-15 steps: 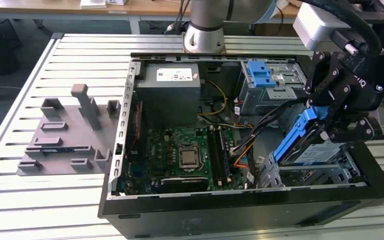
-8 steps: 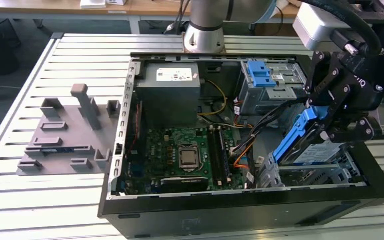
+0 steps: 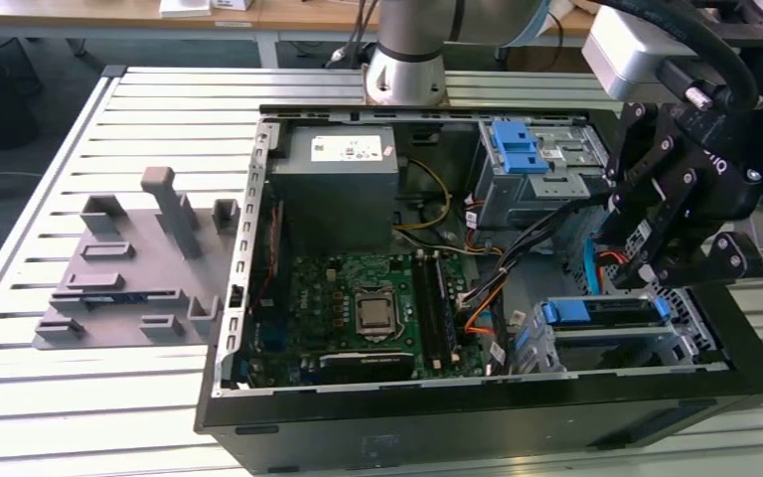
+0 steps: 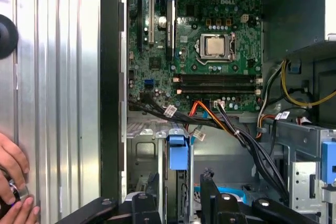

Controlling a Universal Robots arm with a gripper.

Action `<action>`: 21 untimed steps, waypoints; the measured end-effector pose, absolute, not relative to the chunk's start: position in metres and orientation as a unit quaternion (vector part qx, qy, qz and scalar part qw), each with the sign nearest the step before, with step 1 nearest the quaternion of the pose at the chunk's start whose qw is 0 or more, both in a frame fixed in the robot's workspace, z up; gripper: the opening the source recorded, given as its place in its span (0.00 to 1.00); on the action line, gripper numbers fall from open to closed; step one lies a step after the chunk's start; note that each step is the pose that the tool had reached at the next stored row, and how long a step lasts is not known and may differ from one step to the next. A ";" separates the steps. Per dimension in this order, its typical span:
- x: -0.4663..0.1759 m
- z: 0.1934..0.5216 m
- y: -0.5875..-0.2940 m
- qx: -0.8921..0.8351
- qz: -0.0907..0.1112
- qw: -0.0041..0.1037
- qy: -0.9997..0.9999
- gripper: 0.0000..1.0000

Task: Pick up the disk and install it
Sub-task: 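Insert the disk into the insertion slot, then insert the first disk wire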

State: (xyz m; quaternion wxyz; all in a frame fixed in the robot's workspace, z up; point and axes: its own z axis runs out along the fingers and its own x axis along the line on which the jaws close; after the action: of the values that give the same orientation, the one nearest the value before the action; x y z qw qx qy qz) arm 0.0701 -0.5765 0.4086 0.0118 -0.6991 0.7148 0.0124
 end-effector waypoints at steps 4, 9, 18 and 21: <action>0.070 0.409 -0.577 -0.699 0.012 0.012 0.715 0.44; 0.070 0.409 -0.577 -0.699 0.012 0.012 0.715 0.31; 0.070 0.409 -0.576 -0.699 0.012 0.012 0.715 0.11; 0.070 0.407 -0.576 -0.699 0.012 0.012 0.715 0.11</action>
State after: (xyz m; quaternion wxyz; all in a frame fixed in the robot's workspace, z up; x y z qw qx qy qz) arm 0.0701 -0.5765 0.4072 0.0117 -0.6991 0.7148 0.0124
